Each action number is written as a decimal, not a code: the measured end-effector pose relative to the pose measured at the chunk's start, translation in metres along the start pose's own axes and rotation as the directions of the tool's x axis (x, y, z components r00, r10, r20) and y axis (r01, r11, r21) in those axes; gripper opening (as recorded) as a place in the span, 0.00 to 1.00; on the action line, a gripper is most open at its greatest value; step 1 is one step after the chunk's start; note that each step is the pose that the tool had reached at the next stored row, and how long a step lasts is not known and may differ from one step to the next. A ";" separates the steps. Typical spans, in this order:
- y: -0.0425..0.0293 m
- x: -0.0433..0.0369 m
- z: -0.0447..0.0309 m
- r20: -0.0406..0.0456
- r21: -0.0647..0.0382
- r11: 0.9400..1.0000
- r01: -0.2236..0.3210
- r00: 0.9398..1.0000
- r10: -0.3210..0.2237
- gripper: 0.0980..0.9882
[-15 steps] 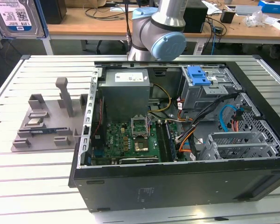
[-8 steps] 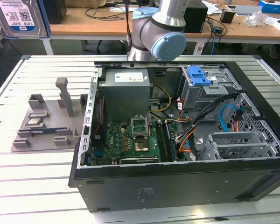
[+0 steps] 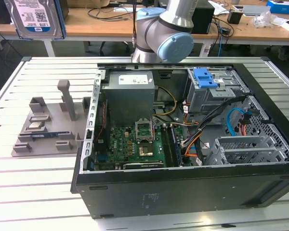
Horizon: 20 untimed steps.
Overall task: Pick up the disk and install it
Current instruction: 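Pick up the disk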
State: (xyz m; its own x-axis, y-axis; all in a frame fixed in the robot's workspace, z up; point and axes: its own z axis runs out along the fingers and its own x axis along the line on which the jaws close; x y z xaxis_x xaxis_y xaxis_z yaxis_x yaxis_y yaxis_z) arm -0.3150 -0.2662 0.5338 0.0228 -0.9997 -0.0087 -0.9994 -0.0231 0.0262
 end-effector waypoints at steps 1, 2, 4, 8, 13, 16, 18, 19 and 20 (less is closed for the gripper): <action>-0.0084 0.0002 -0.0003 0.000 0.000 1.000 0.000 1.000 0.000 0.30; -0.0127 0.0003 -0.0003 0.000 0.000 1.000 0.000 1.000 0.000 0.30; -0.0249 0.0006 -0.0007 0.000 -0.001 1.000 0.000 1.000 0.000 0.30; -0.0472 0.0012 -0.0012 0.000 -0.001 1.000 0.000 1.000 0.000 0.30; -0.0733 0.0017 -0.0019 0.000 -0.001 1.000 0.000 1.000 0.000 0.30; -0.0872 0.0020 -0.0023 0.000 -0.002 1.000 0.000 1.000 0.000 0.30; -0.0961 0.0023 -0.0025 0.000 -0.001 1.000 0.000 1.000 0.000 0.30; -0.0995 0.0023 -0.0026 0.000 -0.002 1.000 0.000 1.000 0.000 0.30; -0.1054 0.0024 -0.0028 0.000 -0.002 1.000 0.000 1.000 0.000 0.30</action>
State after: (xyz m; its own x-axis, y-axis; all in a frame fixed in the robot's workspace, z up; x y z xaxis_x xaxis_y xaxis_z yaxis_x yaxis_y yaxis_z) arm -0.2095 -0.2662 0.5338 0.0228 -0.9997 -0.0088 -0.9993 -0.0230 0.0278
